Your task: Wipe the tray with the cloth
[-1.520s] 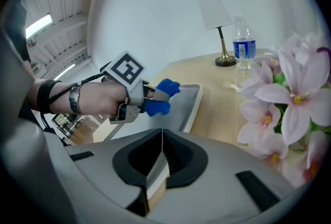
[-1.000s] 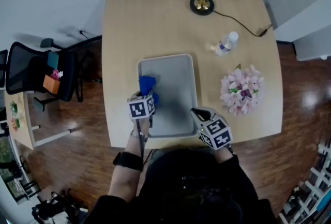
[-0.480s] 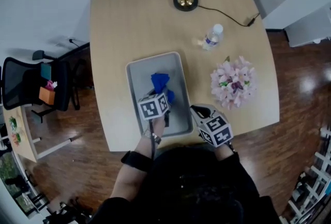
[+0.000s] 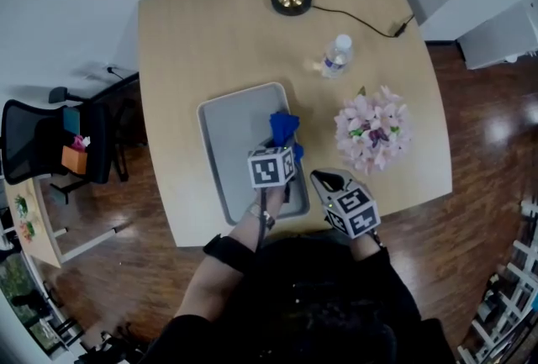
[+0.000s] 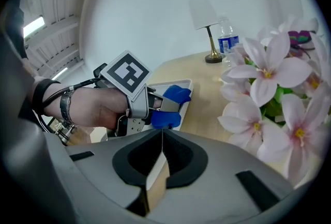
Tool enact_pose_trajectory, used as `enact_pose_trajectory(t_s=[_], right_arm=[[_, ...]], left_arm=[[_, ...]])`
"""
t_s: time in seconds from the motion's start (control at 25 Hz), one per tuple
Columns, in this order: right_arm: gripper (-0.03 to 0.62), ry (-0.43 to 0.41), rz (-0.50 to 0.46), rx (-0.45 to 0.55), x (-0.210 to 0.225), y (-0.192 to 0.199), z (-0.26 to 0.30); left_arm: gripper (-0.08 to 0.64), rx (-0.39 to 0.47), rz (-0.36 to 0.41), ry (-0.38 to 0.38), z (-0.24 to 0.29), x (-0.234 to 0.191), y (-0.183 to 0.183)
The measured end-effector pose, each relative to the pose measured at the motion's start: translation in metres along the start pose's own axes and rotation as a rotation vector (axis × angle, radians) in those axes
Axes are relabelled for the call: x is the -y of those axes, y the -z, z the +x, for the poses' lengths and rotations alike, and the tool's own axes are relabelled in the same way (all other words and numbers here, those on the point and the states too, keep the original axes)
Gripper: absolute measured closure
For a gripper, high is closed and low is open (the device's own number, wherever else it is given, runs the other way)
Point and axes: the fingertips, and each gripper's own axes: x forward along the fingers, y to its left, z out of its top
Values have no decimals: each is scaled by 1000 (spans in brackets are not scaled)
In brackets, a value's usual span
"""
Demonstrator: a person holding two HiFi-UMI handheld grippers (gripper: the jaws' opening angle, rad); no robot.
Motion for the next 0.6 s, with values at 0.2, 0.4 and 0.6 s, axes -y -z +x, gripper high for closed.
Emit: enact_pose_trajectory(t_s=[0.2, 0.4, 0.6], right_arm=[[577, -16, -21, 10, -9, -7, 4], [577, -38, -42, 10, -19, -10, 11], [577, -66, -50, 10, -35, -11, 18]], left_arm=[[446, 21, 14, -30, -29, -15, 4], [446, 33, 9, -153, -86, -86, 30], [446, -12, -12, -260, -122, -156, 61]])
